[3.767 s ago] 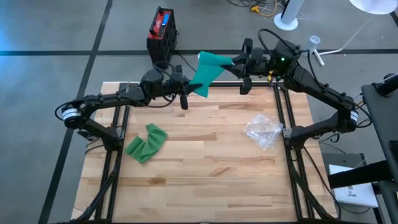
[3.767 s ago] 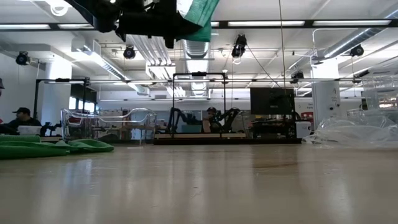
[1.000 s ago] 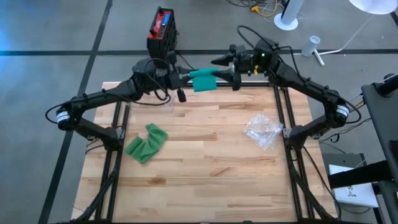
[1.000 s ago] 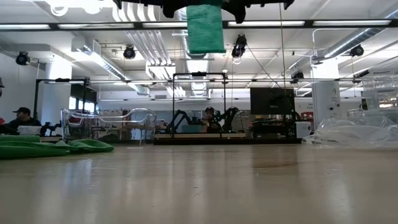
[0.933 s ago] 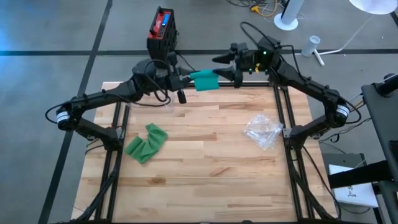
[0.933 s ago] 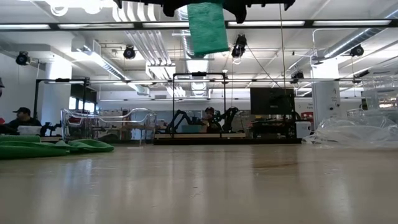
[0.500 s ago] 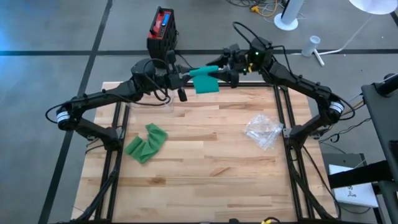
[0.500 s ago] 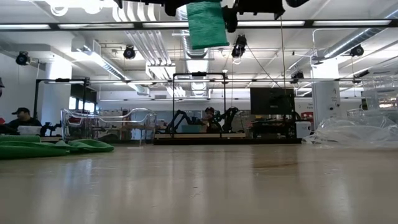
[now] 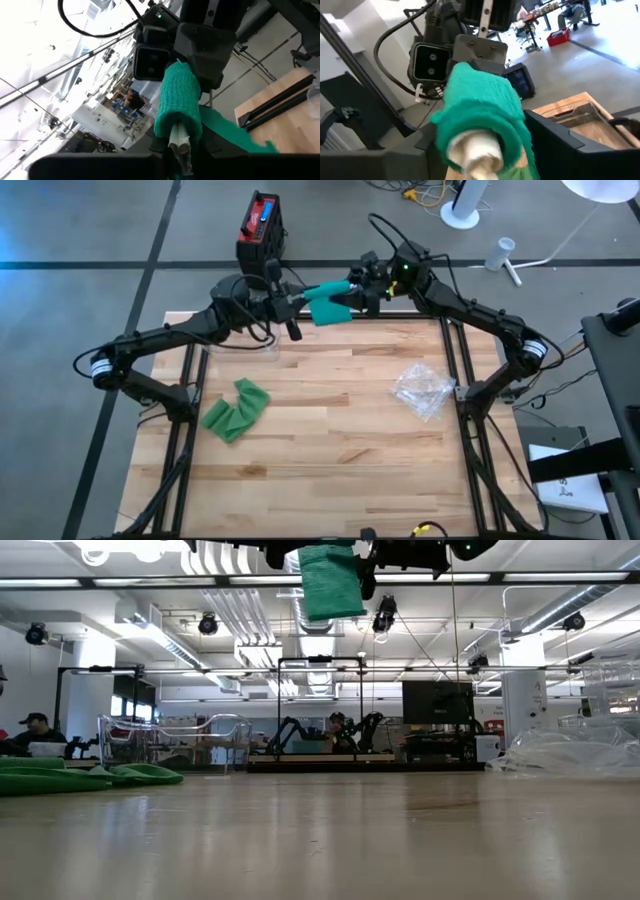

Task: Roll bandage
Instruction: Roll the blue bandage

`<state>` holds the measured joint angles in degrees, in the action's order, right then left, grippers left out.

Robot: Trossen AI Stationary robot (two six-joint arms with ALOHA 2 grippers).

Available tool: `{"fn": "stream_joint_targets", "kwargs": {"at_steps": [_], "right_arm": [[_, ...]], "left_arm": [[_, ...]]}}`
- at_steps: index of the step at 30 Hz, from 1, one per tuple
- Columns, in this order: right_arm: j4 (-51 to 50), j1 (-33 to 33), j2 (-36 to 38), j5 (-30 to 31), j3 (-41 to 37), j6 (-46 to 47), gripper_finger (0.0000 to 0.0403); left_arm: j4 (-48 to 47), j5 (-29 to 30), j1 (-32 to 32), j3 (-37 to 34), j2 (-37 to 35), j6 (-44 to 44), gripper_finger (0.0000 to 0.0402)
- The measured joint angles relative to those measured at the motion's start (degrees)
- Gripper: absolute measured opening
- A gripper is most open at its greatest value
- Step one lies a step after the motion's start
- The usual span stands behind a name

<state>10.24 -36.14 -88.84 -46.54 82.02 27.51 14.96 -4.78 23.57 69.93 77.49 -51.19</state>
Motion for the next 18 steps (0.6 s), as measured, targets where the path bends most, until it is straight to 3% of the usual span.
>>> {"fn": "stream_joint_targets", "kwargs": {"at_steps": [4, 11, 18], "right_arm": [[-0.07, 0.35, 0.00, -1.18, 0.00, 0.52, 0.0252], [-2.54, 0.02, 0.40, -2.45, -0.04, -6.40, 0.0318], [-6.95, -0.34, 2.21, -5.14, -0.04, -12.32, 0.0360]], "left_arm": [[0.06, 2.14, 0.00, 0.00, -0.04, -1.50, 0.0026], [-0.48, 2.36, -0.22, 0.00, -0.17, -5.71, 0.0033], [-0.92, -0.83, -0.33, 0.00, -0.57, -10.38, 0.0025]]}}
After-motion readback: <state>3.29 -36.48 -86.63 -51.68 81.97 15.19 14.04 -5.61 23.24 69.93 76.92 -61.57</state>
